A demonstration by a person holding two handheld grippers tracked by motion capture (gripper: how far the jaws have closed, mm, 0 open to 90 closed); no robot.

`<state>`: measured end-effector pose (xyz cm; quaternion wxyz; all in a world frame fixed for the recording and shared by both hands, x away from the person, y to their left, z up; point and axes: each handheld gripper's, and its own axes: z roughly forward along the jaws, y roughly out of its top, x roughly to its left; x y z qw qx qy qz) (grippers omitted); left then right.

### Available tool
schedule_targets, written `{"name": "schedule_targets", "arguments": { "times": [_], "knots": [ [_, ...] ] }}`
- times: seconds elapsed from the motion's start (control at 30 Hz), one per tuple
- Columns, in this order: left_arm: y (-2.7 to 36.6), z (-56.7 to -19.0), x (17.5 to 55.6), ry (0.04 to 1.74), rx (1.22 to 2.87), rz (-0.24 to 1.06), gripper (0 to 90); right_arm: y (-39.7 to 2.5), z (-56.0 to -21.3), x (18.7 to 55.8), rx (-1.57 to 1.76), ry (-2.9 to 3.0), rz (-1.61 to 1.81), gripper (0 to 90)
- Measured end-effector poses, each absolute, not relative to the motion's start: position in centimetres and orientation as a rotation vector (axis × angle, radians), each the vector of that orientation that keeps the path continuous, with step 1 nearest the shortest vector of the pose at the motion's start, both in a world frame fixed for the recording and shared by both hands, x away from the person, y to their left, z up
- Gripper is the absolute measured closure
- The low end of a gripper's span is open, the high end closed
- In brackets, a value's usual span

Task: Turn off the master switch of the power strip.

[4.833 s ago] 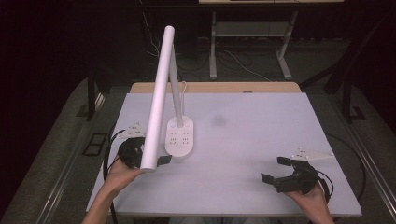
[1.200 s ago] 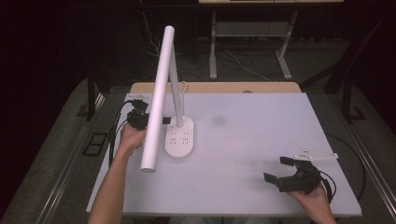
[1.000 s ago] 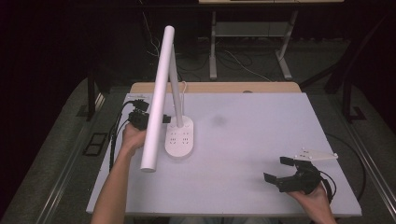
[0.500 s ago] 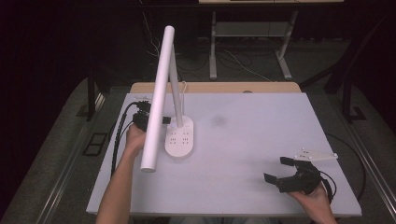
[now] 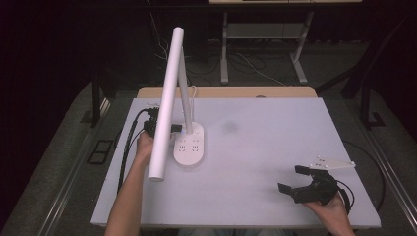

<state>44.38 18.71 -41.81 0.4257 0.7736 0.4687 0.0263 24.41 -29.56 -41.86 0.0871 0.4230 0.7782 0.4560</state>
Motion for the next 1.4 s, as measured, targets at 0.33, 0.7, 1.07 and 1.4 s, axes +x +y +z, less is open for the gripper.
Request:
{"name": "schedule_targets", "arguments": {
  "times": [0.33,0.7,1.07,1.4],
  "knots": [
    [18.4,-42.2,44.4,1.185,1.946,0.070,89.9,-29.6,-41.9,24.4,1.259,2.320,1.358,0.3],
    [17.8,-42.4,44.5,1.229,1.946,0.099,90.0,-29.6,-42.0,24.5,1.253,2.328,1.351,0.3],
    [17.2,-42.5,44.6,1.223,1.939,0.066,90.0,-29.8,-41.9,24.4,1.259,2.328,1.352,0.3],
    [18.1,-42.5,44.3,1.259,1.923,0.108,90.0,-29.7,-42.0,24.5,1.251,2.333,1.350,0.3]
  ]
}}
